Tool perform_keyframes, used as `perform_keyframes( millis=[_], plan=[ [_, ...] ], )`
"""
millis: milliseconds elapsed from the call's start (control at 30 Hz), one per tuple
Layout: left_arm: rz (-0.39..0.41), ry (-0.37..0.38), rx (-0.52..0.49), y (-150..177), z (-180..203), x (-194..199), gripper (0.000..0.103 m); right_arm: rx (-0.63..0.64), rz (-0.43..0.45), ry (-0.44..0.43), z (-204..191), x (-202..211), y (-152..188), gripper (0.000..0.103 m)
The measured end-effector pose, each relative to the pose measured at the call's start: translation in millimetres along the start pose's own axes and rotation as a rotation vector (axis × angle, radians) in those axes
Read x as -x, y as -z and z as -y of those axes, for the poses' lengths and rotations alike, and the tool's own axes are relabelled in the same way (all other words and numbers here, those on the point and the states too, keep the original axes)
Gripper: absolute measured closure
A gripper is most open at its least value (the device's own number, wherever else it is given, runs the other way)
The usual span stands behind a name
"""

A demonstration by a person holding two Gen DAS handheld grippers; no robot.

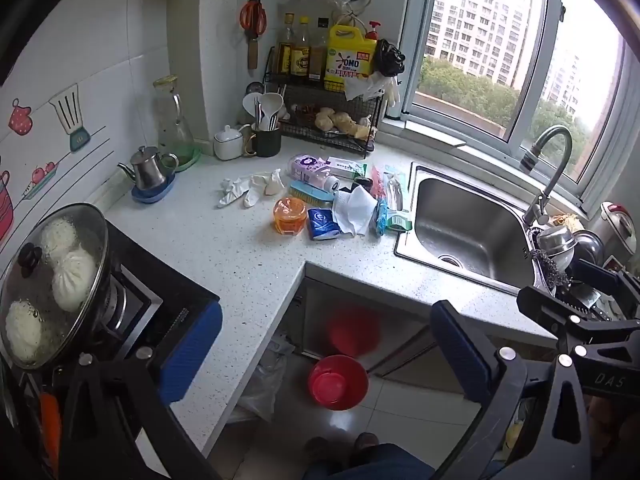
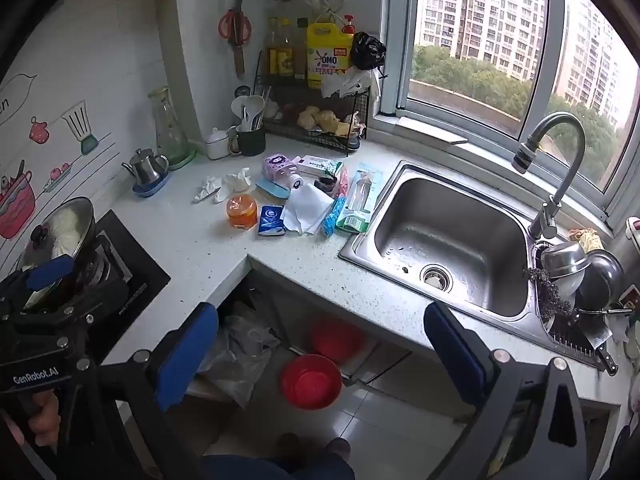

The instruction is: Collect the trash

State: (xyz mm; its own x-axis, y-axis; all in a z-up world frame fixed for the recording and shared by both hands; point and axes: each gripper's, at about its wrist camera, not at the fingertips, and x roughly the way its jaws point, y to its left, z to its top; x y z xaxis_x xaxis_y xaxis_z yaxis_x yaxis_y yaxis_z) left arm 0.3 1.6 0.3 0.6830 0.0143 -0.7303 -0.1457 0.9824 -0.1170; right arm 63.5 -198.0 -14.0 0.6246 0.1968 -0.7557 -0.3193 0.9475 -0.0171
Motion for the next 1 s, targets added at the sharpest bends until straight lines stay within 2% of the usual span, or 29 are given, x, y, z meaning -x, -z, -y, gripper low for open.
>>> perform_keyframes(
  millis=[133,167,1000],
  plan=[
    [0.006,-0.008,-0.023,4.6,4.1,1.6,0.0,0.003,-0.003,-0.003,1.4,-0.5,0.0,0.0],
    [-0.014,-0.018,-0.03,2.9,8.1,-3.5,0.0,0.005,-0.002,-0.004,1.5,-0.6,0.1,0.0],
    [-0.01,-0.015,-0.04,4.6,6.1,-7.1,0.0,-0.009,-0.007,-0.024,3.4,-3.4,-0.3,0.0]
  ],
)
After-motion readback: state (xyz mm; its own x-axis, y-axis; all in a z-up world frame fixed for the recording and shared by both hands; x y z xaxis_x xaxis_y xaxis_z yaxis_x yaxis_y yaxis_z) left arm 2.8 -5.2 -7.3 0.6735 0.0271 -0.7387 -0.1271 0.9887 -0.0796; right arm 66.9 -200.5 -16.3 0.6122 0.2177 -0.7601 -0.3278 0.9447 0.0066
